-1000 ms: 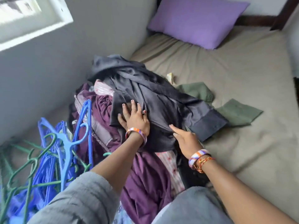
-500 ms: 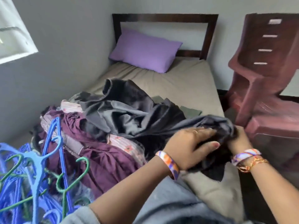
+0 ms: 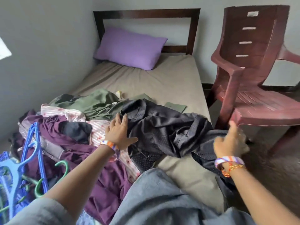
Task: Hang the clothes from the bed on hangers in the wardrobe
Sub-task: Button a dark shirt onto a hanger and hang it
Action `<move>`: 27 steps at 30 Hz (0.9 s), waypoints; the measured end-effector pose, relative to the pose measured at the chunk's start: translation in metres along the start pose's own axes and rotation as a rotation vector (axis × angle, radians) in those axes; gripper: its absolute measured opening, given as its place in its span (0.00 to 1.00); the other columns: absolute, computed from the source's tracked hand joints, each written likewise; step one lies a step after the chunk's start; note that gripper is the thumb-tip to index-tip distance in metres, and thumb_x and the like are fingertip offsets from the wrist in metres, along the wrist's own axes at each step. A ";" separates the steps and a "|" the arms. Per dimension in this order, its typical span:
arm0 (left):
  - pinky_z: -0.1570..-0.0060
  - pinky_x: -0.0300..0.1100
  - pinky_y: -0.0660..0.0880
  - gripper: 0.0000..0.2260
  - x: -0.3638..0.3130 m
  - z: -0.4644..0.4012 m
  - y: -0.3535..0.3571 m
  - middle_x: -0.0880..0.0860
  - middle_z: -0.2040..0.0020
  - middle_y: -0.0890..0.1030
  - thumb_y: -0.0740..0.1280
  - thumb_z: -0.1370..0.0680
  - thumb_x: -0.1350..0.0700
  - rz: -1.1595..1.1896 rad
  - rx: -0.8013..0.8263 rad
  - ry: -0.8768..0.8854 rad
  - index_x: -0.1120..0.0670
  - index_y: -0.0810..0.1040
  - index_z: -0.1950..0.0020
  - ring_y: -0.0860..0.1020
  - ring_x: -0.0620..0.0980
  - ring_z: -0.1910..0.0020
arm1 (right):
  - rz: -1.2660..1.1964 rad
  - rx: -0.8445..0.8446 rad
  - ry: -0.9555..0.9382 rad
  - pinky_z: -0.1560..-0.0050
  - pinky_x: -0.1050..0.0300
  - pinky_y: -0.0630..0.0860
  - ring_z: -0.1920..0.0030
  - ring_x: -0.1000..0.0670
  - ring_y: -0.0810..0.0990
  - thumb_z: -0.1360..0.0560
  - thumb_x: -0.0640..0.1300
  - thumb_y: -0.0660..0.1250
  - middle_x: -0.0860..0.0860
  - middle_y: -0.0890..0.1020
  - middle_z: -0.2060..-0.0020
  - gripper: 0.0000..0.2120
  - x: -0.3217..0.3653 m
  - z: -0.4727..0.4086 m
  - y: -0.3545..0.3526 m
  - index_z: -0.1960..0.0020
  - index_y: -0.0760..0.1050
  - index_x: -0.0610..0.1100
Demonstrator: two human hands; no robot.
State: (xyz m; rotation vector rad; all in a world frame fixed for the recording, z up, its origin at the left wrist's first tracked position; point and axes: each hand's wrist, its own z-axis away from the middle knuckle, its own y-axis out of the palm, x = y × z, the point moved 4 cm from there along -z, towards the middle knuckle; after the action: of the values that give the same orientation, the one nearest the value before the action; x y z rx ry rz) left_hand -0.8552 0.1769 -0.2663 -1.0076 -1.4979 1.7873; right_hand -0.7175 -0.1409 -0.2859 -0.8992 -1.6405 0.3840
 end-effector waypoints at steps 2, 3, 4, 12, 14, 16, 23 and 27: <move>0.30 0.58 0.52 0.42 -0.005 -0.013 -0.001 0.56 0.23 0.49 0.70 0.28 0.44 -0.007 -0.011 -0.055 0.54 0.48 0.23 0.49 0.58 0.25 | 0.004 0.067 -0.306 0.44 0.41 0.67 0.39 0.39 0.72 0.36 0.37 0.61 0.40 0.77 0.42 0.26 0.030 0.023 0.015 0.37 0.73 0.41; 0.31 0.57 0.54 0.37 -0.004 -0.019 -0.001 0.56 0.25 0.58 0.69 0.28 0.45 -0.067 -0.006 -0.075 0.54 0.56 0.25 0.54 0.56 0.26 | -0.022 0.146 -0.392 0.46 0.42 0.70 0.42 0.40 0.76 0.36 0.38 0.61 0.42 0.80 0.45 0.24 0.037 0.032 0.024 0.41 0.76 0.42; 0.33 0.55 0.57 0.28 -0.004 -0.021 -0.003 0.56 0.32 0.69 0.68 0.27 0.46 -0.141 -0.003 -0.076 0.54 0.66 0.31 0.62 0.55 0.29 | -0.096 0.277 -0.418 0.47 0.44 0.73 0.46 0.41 0.80 0.34 0.39 0.61 0.44 0.82 0.48 0.20 0.043 0.042 0.033 0.44 0.79 0.43; 0.49 0.45 0.75 0.14 -0.090 0.051 0.006 0.56 0.52 0.83 0.63 0.29 0.58 0.638 0.343 0.654 0.59 0.81 0.46 0.80 0.53 0.52 | -0.644 1.084 0.164 0.65 0.56 0.77 0.68 0.54 0.79 0.24 0.52 0.64 0.51 0.80 0.69 0.16 0.090 0.091 0.049 0.63 0.79 0.43; 0.48 0.48 0.76 0.14 -0.095 0.055 0.007 0.57 0.49 0.82 0.62 0.27 0.62 0.602 0.452 0.741 0.56 0.79 0.43 0.80 0.56 0.50 | -0.636 1.067 0.260 0.61 0.51 0.79 0.67 0.51 0.79 0.25 0.44 0.67 0.49 0.80 0.68 0.10 0.085 0.085 0.049 0.64 0.77 0.44; 0.55 0.49 0.78 0.13 -0.085 0.037 -0.003 0.55 0.54 0.84 0.63 0.29 0.59 0.530 0.153 0.742 0.53 0.82 0.47 0.81 0.52 0.57 | -0.546 1.107 0.262 0.63 0.46 0.80 0.62 0.47 0.78 0.24 0.33 0.62 0.44 0.78 0.60 0.09 0.078 0.080 0.048 0.60 0.74 0.44; 0.48 0.55 0.75 0.32 -0.097 -0.011 -0.042 0.58 0.40 0.72 0.75 0.34 0.55 -0.030 -0.458 0.472 0.52 0.71 0.32 0.72 0.62 0.46 | -0.048 0.949 -0.442 0.54 0.49 0.79 0.56 0.43 0.81 0.24 0.35 0.61 0.42 0.81 0.58 0.06 0.118 0.014 -0.010 0.53 0.77 0.36; 0.60 0.52 0.76 0.11 -0.125 -0.035 -0.087 0.59 0.47 0.76 0.69 0.29 0.61 0.068 -0.586 0.519 0.56 0.79 0.47 0.75 0.63 0.53 | 0.091 0.680 -0.706 0.48 0.50 0.75 0.48 0.44 0.80 0.28 0.30 0.60 0.44 0.84 0.56 0.11 0.155 -0.049 -0.073 0.55 0.80 0.40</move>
State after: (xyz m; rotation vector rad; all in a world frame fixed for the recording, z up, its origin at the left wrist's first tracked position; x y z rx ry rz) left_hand -0.7612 0.1091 -0.1618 -1.6660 -1.6705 0.9996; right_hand -0.7027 -0.0858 -0.1169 -0.3179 -1.8900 1.3441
